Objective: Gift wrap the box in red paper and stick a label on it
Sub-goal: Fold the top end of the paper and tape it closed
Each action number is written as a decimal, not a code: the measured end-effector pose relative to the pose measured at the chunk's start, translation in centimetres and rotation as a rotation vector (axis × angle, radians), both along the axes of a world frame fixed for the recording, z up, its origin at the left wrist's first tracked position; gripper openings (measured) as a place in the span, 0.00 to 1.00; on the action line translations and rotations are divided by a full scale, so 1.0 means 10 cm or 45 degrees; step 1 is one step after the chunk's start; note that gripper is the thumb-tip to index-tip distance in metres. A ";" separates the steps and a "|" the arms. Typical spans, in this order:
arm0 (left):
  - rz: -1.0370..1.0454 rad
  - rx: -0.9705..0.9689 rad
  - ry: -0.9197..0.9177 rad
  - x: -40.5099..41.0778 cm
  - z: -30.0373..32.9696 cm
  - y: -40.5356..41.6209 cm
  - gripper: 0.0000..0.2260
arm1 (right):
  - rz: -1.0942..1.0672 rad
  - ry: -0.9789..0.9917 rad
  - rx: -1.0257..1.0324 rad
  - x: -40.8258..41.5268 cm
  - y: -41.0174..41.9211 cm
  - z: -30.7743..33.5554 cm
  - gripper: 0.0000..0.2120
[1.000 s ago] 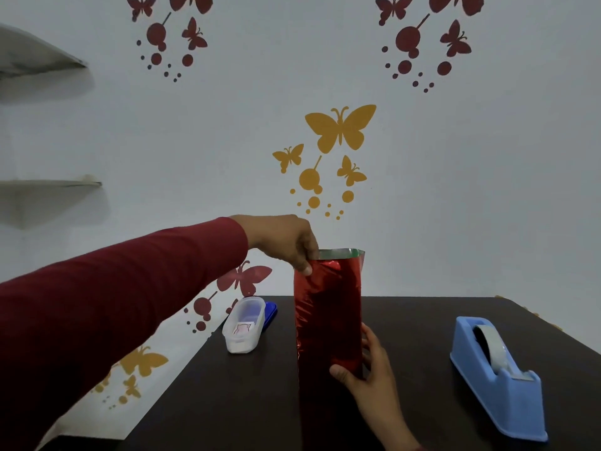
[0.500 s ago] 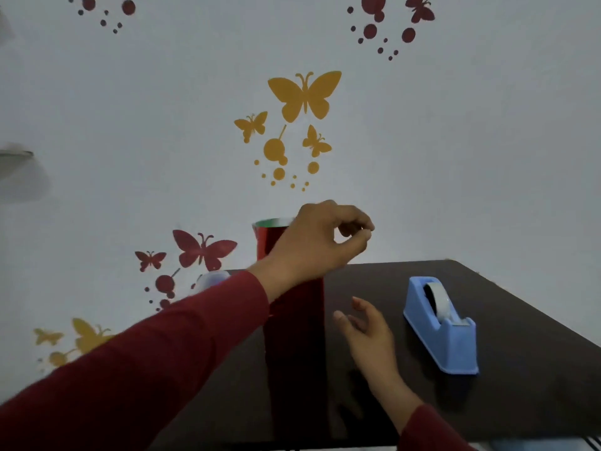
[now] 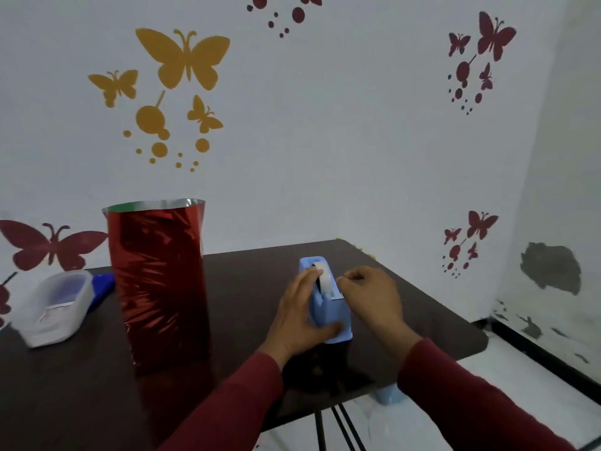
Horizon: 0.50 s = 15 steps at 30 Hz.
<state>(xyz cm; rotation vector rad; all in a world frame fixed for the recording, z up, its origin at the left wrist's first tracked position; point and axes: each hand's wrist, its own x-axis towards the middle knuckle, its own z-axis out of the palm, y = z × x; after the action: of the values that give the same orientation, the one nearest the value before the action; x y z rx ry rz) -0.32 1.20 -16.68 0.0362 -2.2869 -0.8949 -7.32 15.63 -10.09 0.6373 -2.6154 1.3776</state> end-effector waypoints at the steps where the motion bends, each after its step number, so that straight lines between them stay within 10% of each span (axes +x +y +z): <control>1: 0.012 -0.043 -0.058 -0.03 -0.05 -0.02 0.45 | 0.003 -0.102 0.048 -0.09 -0.02 0.03 0.11; 7: 0.034 -0.166 -0.081 -0.08 -0.10 -0.05 0.50 | 0.235 -1.070 -0.082 -0.30 -0.12 0.15 0.16; 11: 0.024 -0.146 -0.107 -0.10 -0.11 -0.08 0.49 | 0.331 -1.085 0.067 -0.34 -0.20 0.17 0.04; 15: -0.019 -0.098 -0.115 -0.08 -0.12 -0.09 0.44 | 0.290 -1.164 -0.068 -0.31 -0.28 0.23 0.12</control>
<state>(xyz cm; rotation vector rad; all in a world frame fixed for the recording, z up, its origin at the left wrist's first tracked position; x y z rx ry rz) -1.07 0.27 -17.84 0.0262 -2.4064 -0.8270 -10.42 12.88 -7.83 0.3373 -3.1985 2.2143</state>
